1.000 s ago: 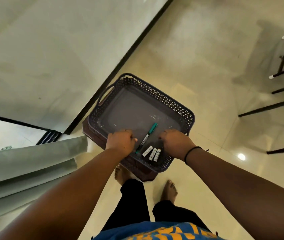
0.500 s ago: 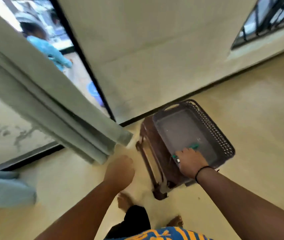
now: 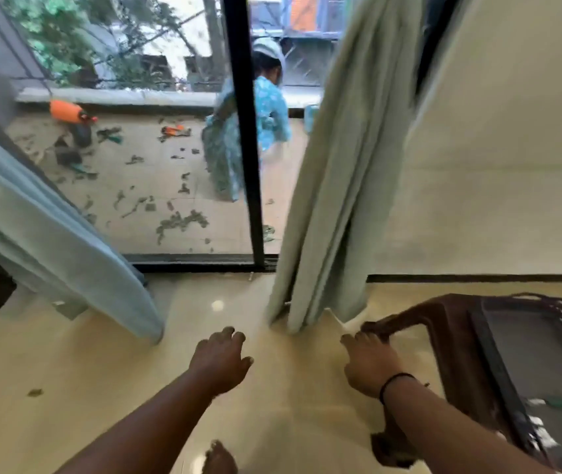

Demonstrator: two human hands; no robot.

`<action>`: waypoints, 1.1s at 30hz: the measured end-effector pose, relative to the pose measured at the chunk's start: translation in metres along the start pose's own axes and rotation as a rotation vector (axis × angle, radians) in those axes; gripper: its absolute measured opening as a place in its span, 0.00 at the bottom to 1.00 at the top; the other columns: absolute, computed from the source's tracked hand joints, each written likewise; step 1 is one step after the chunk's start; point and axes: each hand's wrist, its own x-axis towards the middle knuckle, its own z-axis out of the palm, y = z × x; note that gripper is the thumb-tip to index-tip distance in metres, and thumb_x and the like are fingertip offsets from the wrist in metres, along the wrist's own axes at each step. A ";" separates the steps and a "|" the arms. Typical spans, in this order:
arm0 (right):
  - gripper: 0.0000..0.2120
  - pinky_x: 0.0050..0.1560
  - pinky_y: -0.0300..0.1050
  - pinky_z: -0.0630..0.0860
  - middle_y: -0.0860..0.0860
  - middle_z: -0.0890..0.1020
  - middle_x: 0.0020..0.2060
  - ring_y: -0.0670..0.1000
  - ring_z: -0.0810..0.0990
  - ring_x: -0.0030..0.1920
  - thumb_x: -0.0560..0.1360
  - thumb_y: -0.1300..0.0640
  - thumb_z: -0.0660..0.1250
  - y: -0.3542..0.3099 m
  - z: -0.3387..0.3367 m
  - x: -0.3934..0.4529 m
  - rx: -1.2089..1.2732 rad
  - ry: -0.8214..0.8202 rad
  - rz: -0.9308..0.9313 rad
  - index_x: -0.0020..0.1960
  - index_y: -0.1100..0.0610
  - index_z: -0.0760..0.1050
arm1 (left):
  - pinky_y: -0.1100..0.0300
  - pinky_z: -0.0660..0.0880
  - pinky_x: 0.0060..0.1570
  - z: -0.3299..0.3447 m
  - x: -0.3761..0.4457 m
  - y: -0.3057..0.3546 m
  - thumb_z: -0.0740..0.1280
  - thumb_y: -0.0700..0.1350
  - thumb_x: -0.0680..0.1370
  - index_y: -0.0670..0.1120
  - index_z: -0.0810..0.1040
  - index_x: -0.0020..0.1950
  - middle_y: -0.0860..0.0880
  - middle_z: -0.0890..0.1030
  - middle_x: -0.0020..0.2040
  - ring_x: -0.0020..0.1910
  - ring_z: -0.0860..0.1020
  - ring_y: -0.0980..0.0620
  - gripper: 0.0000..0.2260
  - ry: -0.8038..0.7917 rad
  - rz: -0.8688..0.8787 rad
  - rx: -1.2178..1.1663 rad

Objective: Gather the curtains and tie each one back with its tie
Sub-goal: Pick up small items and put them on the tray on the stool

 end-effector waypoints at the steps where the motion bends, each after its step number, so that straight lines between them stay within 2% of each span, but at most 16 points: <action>1: 0.22 0.60 0.52 0.70 0.54 0.72 0.63 0.57 0.70 0.62 0.74 0.54 0.58 -0.023 -0.004 0.006 0.019 -0.016 -0.015 0.69 0.51 0.64 | 0.50 0.68 0.62 -0.006 0.003 -0.021 0.58 0.59 0.78 0.49 0.66 0.71 0.48 0.66 0.72 0.67 0.69 0.46 0.24 0.003 -0.008 0.020; 3: 0.22 0.56 0.50 0.69 0.53 0.71 0.63 0.56 0.71 0.62 0.75 0.55 0.58 -0.071 -0.015 0.020 0.037 -0.012 -0.056 0.69 0.50 0.64 | 0.50 0.70 0.61 -0.015 0.008 -0.065 0.59 0.59 0.78 0.49 0.67 0.69 0.48 0.69 0.69 0.65 0.70 0.46 0.24 0.004 -0.053 0.014; 7: 0.21 0.59 0.50 0.72 0.53 0.74 0.60 0.56 0.72 0.59 0.75 0.52 0.61 -0.122 -0.036 0.047 0.095 0.058 -0.125 0.68 0.50 0.67 | 0.51 0.71 0.59 -0.027 0.032 -0.113 0.59 0.59 0.78 0.49 0.67 0.69 0.48 0.71 0.67 0.63 0.72 0.46 0.23 -0.019 -0.137 -0.057; 11: 0.25 0.61 0.49 0.71 0.53 0.74 0.60 0.55 0.72 0.61 0.74 0.49 0.63 -0.135 -0.051 0.086 0.165 0.052 -0.125 0.70 0.50 0.64 | 0.50 0.72 0.58 -0.032 0.072 -0.119 0.59 0.59 0.78 0.48 0.68 0.68 0.47 0.71 0.67 0.62 0.72 0.46 0.23 -0.043 -0.105 -0.071; 17: 0.23 0.60 0.51 0.70 0.55 0.74 0.60 0.57 0.72 0.60 0.74 0.53 0.61 -0.141 -0.050 0.201 0.132 0.066 -0.142 0.68 0.53 0.64 | 0.51 0.71 0.58 -0.015 0.140 -0.122 0.59 0.59 0.78 0.49 0.67 0.70 0.47 0.70 0.68 0.63 0.72 0.46 0.24 -0.143 -0.080 -0.108; 20: 0.20 0.61 0.52 0.69 0.57 0.75 0.58 0.59 0.72 0.59 0.73 0.56 0.61 -0.141 -0.039 0.270 0.045 0.122 -0.194 0.64 0.54 0.66 | 0.49 0.72 0.59 -0.001 0.190 -0.132 0.60 0.59 0.78 0.49 0.67 0.70 0.46 0.70 0.69 0.63 0.72 0.45 0.24 -0.191 -0.094 -0.071; 24: 0.21 0.70 0.58 0.58 0.61 0.68 0.67 0.64 0.60 0.70 0.76 0.57 0.57 -0.141 -0.036 0.343 -0.198 0.139 -0.260 0.68 0.56 0.65 | 0.47 0.71 0.60 0.017 0.256 -0.138 0.61 0.58 0.78 0.48 0.67 0.70 0.44 0.69 0.68 0.63 0.72 0.42 0.24 -0.267 -0.133 -0.067; 28: 0.25 0.72 0.68 0.45 0.60 0.55 0.75 0.66 0.48 0.75 0.77 0.55 0.53 -0.137 -0.028 0.400 -0.343 0.019 -0.169 0.74 0.55 0.60 | 0.47 0.71 0.60 0.043 0.315 -0.130 0.61 0.57 0.78 0.48 0.67 0.69 0.44 0.70 0.68 0.63 0.72 0.42 0.23 -0.298 -0.094 -0.038; 30: 0.26 0.68 0.72 0.44 0.59 0.51 0.76 0.68 0.45 0.75 0.78 0.53 0.52 -0.123 -0.009 0.422 -0.359 -0.074 -0.054 0.75 0.55 0.57 | 0.46 0.70 0.61 0.059 0.350 -0.124 0.61 0.57 0.78 0.47 0.67 0.70 0.44 0.69 0.69 0.64 0.71 0.42 0.23 -0.322 -0.075 -0.044; 33: 0.27 0.68 0.72 0.41 0.58 0.48 0.77 0.69 0.42 0.74 0.79 0.52 0.51 -0.090 0.036 0.442 -0.348 -0.245 0.176 0.77 0.56 0.53 | 0.46 0.70 0.62 0.085 0.400 -0.116 0.61 0.56 0.79 0.45 0.67 0.70 0.42 0.68 0.69 0.64 0.71 0.41 0.23 -0.358 -0.073 -0.115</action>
